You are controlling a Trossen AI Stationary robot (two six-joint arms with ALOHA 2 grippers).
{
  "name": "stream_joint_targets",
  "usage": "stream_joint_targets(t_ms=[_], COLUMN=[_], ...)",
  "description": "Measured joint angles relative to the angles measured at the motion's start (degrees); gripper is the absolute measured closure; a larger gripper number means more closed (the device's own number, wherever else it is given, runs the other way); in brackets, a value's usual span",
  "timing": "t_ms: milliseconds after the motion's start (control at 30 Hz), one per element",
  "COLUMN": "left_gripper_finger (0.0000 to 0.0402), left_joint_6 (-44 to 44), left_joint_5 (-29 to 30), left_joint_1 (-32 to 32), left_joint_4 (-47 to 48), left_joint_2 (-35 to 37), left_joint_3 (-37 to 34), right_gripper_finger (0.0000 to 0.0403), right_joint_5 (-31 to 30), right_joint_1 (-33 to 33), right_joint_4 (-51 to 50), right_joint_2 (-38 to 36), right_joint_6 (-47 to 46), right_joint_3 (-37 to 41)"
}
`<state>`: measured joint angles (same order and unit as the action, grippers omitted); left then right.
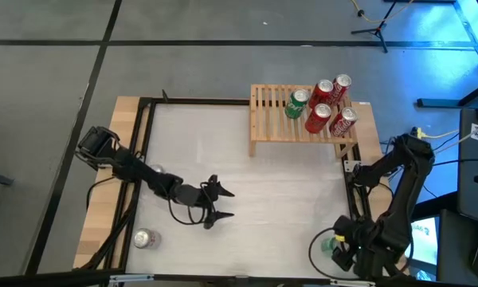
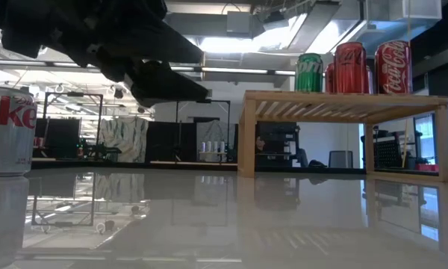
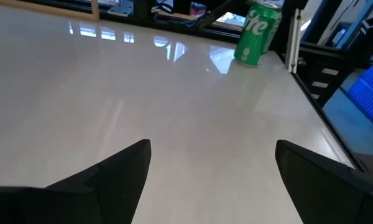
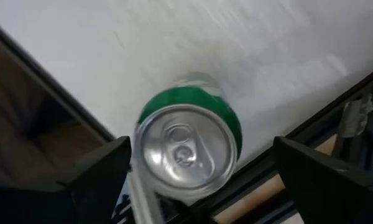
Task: Place canned beverage on shelf
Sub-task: Put the green soda can on the shelf aligned with the other green soda can
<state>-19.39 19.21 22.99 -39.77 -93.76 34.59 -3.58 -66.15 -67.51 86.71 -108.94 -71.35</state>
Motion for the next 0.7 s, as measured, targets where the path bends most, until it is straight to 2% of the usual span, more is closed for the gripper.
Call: stream_joint_targets(t_ms=[167,467,567,700], left_gripper_finger=[0.0067,0.0067,0.0067,0.0067], left_joint_6=[-0.1,0.0,0.3,0.5], left_joint_5=[2.6,2.8,2.8,2.8], left_joint_1=[1.1,1.2,1.2,1.1], left_joint_4=[-1.5,-3.7,-3.7,-3.7], left_joint_2=[0.0,0.0,0.0,0.0], left_joint_3=[0.0,0.0,0.0,0.0], right_gripper_finger=[0.0018,0.0021,0.0048,0.0118], right_joint_5=[0.1,1.3,1.1,1.3], right_joint_1=[0.1,0.1,0.5,2.7], right_joint_4=[0.5,1.4,1.9,2.1], right_joint_2=[2.9,7.7,8.6,8.8], right_joint_6=[4.0,9.1,13.8,20.8], right_joint_3=[0.0,0.0,0.0,-0.1])
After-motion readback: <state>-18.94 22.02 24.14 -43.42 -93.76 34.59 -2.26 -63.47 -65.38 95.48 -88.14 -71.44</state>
